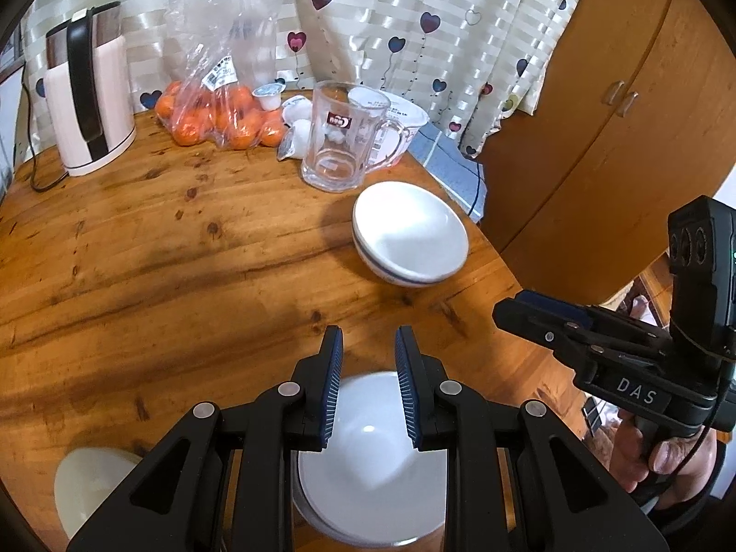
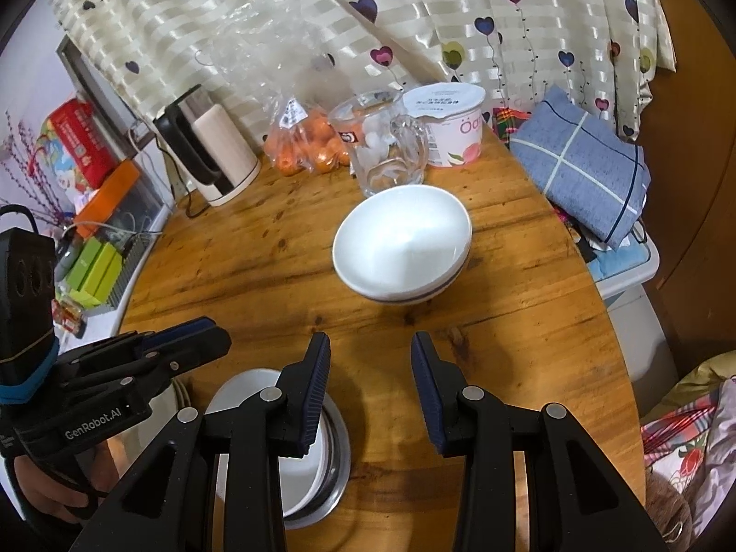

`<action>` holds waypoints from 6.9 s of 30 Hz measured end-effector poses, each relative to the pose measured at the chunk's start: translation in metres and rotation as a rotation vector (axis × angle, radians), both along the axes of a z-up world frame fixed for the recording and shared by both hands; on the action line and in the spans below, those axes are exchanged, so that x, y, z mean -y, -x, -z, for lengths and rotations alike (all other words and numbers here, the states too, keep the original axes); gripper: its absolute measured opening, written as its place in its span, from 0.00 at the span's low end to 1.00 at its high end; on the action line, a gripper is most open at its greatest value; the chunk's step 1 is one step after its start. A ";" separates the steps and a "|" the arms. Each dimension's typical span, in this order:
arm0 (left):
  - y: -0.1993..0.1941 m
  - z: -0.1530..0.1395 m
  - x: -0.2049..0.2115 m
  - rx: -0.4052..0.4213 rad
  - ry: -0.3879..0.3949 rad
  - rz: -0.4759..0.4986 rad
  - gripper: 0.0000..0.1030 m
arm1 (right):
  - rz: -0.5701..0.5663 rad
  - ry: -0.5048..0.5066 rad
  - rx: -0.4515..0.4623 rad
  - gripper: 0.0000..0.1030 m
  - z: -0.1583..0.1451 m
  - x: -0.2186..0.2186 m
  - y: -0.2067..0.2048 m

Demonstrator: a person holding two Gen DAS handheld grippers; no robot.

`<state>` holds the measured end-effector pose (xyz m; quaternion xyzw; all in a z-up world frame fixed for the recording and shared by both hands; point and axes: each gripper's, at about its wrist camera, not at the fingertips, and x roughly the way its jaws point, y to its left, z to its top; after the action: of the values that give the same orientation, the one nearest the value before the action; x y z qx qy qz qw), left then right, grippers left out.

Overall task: Organize plates and bowls
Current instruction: 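Move both grippers to the other white bowl and grasp its rim, then lift the white bowl with both grippers over the steel bowl, then lower the white bowl into the steel bowl with both grippers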

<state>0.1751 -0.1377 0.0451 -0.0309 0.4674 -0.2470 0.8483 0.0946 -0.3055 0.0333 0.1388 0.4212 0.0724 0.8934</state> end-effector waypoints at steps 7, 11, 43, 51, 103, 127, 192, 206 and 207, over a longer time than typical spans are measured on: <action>-0.019 -0.005 0.012 0.014 -0.001 0.026 0.24 | 0.025 -0.005 -0.005 0.35 0.001 0.009 -0.013; -0.030 -0.003 0.020 0.011 -0.001 0.040 0.24 | 0.041 -0.004 -0.012 0.35 0.004 0.015 -0.020; -0.107 0.036 0.057 -0.080 -0.004 0.074 0.24 | 0.107 -0.027 -0.071 0.22 0.040 0.051 -0.088; -0.114 0.042 0.057 -0.091 0.001 0.073 0.24 | 0.111 -0.024 -0.080 0.18 0.044 0.052 -0.094; -0.061 0.004 0.022 -0.026 0.011 0.008 0.23 | 0.065 0.011 -0.003 0.14 -0.001 0.012 -0.051; -0.015 -0.010 -0.010 -0.007 0.026 -0.032 0.23 | 0.006 0.021 0.028 0.14 -0.018 -0.018 -0.014; 0.062 0.023 -0.036 -0.129 -0.052 -0.058 0.23 | -0.062 -0.003 -0.096 0.14 0.019 -0.051 0.048; 0.060 0.027 -0.036 -0.142 -0.048 -0.057 0.23 | -0.062 0.006 -0.113 0.14 0.026 -0.051 0.043; 0.060 0.028 -0.035 -0.142 -0.048 -0.056 0.23 | -0.061 0.008 -0.114 0.14 0.026 -0.051 0.043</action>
<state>0.1155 -0.1022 0.0175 -0.0409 0.5313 -0.2090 0.8200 0.0515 -0.2550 0.0069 0.1263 0.4758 0.0901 0.8658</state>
